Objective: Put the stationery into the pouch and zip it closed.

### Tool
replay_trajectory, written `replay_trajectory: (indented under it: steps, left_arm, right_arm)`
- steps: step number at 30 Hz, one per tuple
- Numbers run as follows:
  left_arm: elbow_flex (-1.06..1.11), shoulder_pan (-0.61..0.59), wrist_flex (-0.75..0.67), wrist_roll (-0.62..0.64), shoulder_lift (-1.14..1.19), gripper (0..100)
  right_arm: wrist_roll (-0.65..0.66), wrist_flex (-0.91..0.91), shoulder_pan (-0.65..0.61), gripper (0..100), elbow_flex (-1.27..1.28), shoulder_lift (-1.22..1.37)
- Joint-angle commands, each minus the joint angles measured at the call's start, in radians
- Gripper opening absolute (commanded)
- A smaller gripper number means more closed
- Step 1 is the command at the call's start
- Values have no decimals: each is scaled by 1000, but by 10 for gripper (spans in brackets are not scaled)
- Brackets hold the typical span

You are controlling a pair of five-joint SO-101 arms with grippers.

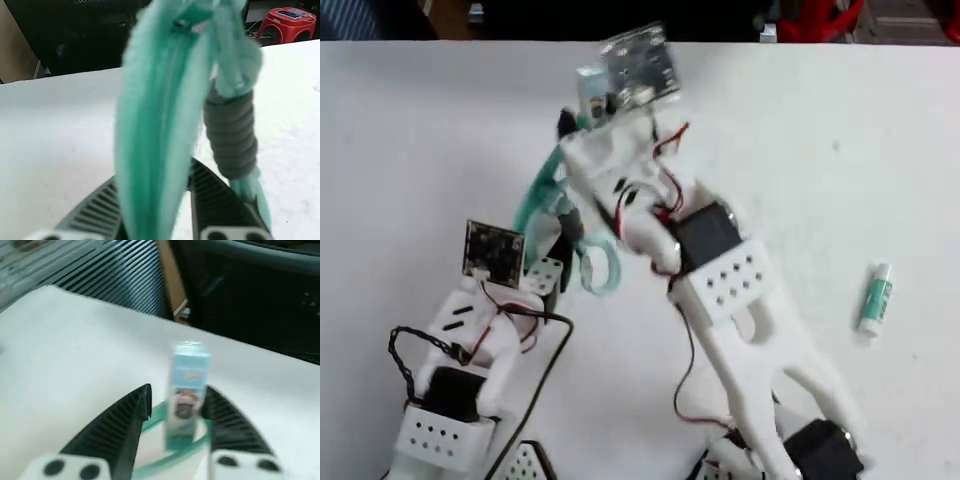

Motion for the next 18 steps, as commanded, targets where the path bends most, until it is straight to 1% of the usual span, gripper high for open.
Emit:
replay_trajectory:
  steps: [1,4,7,10,15,16,18]
  left_arm:
    - [-35,-8,-2,5,-15,137]
    - [-35,-8,-2,5,-15,137]
    - [-35,-8,-2,5,-15,137]
    - [-34,-8,-2,5,-15,137]
    - [-34,-8,-2,5,-15,137]
    - [-32,-8,-2,5,-15,137]
    - [-32,-8,-2,5,-15,137]
  right_arm:
    - [83,65,-67,251,-54,-90]
    - [140,90,-88,196,-60,-130]
    - [149,91,-62,150,-66,-150]
    - [144,85,-5,143,-127,-154]
    - [144,39,44,132,-279,-79]
    - [144,27,53,107,-316,-50]
    - [144,8,71,5,-388,25]
